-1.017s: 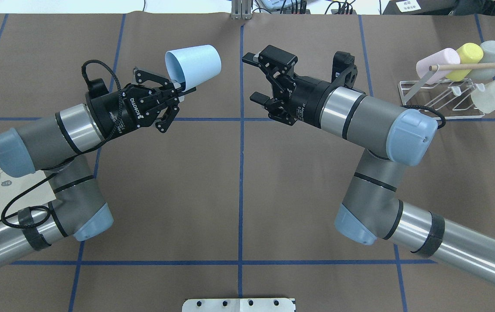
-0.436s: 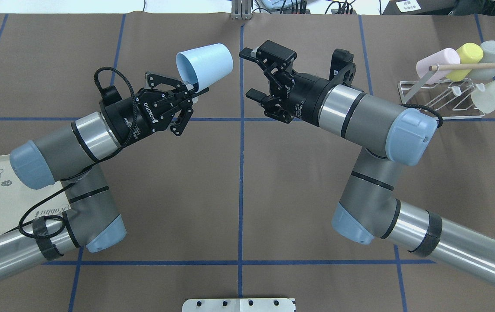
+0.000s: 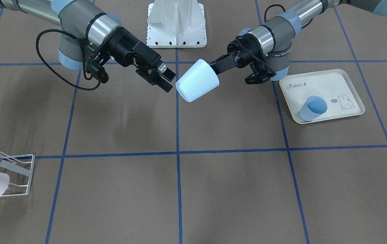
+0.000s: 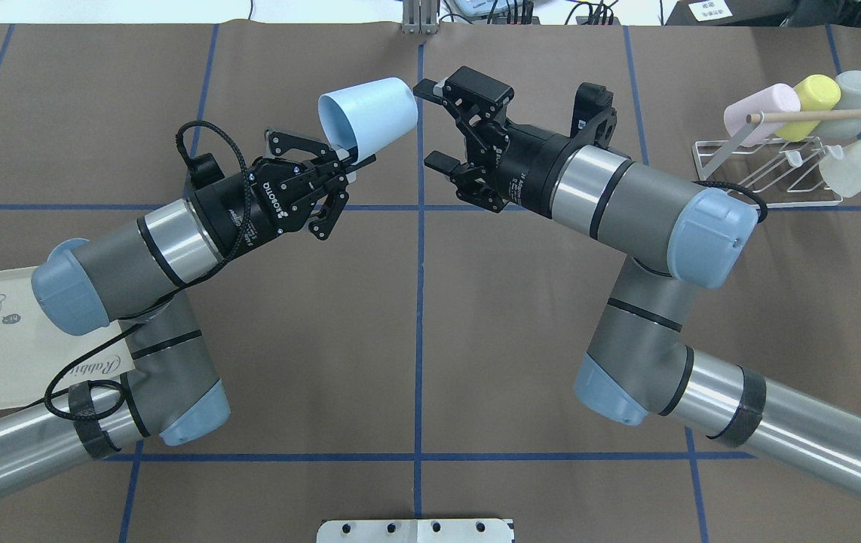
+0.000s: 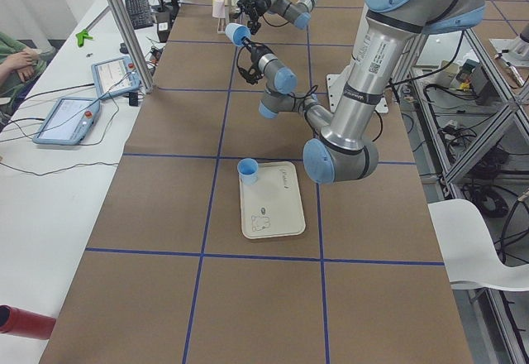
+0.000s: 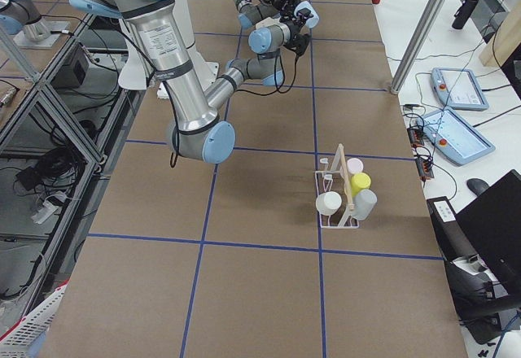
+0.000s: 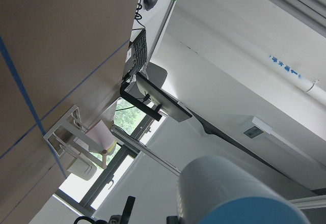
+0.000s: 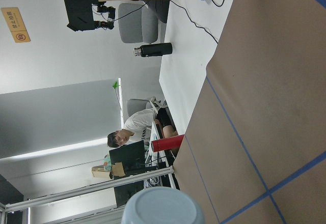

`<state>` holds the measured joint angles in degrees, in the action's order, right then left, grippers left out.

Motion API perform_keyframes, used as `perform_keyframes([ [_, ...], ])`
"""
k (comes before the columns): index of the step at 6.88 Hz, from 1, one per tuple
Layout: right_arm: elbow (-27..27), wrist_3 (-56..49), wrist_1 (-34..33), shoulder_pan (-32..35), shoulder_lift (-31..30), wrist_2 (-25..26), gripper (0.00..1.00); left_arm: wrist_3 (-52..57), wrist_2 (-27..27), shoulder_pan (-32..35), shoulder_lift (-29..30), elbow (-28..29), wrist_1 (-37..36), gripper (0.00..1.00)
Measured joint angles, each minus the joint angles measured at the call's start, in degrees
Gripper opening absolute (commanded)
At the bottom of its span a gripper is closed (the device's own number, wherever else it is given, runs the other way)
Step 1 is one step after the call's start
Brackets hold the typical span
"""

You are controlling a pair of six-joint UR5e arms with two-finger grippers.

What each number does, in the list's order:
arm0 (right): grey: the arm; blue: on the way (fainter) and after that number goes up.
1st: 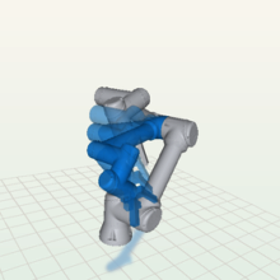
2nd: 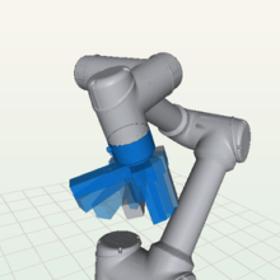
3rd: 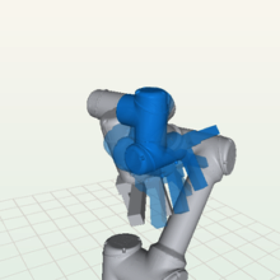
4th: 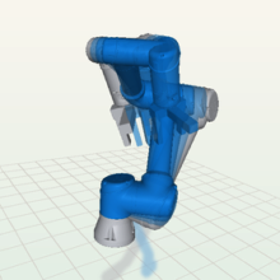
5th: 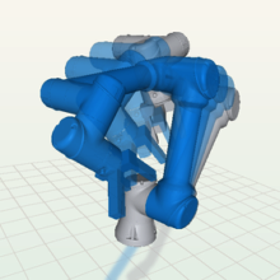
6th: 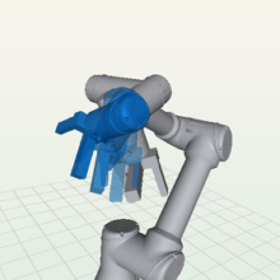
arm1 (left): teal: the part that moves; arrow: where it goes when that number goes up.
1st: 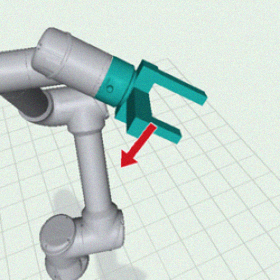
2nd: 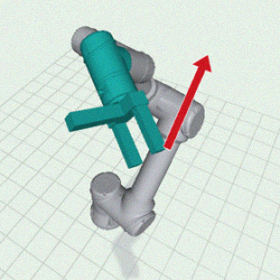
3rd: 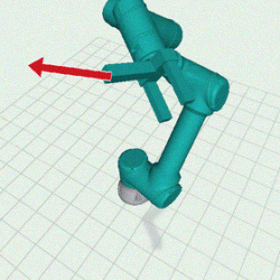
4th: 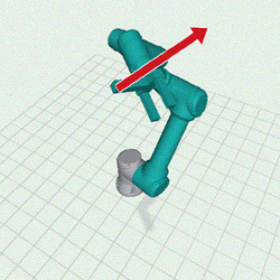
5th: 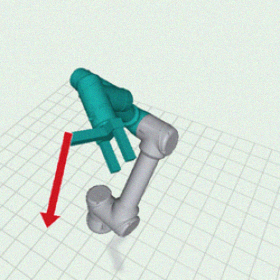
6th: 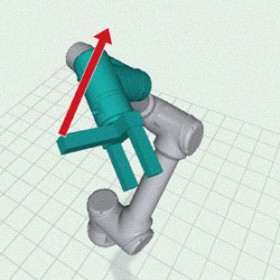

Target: Transfer IKEA cup to right arm and place on rack

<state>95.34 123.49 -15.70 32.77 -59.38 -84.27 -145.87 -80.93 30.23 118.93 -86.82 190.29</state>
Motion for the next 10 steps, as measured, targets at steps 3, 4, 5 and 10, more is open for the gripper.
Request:
perform_keyframes([
  [3, -0.1, 0.0, 0.0, -0.2, 0.0, 0.3, 1.0, 0.3, 1.2, -1.9, 1.1, 0.5, -0.4, 0.0],
  [4, -0.1, 0.0, 0.0, -0.3, 0.1, 0.3, 1.0, 0.3, 1.3, -2.3, 1.5, 0.6, -0.5, 0.0],
  [5, -0.2, 0.0, 0.0, -0.3, 0.1, 0.3, 1.0, 0.3, 1.6, -2.6, 2.0, 0.9, -0.6, 0.0],
  [10, -0.2, 0.0, 0.0, -0.5, 0.1, 0.4, 1.0, 0.4, 3.1, -3.4, 4.3, 3.6, -0.6, 0.0],
])
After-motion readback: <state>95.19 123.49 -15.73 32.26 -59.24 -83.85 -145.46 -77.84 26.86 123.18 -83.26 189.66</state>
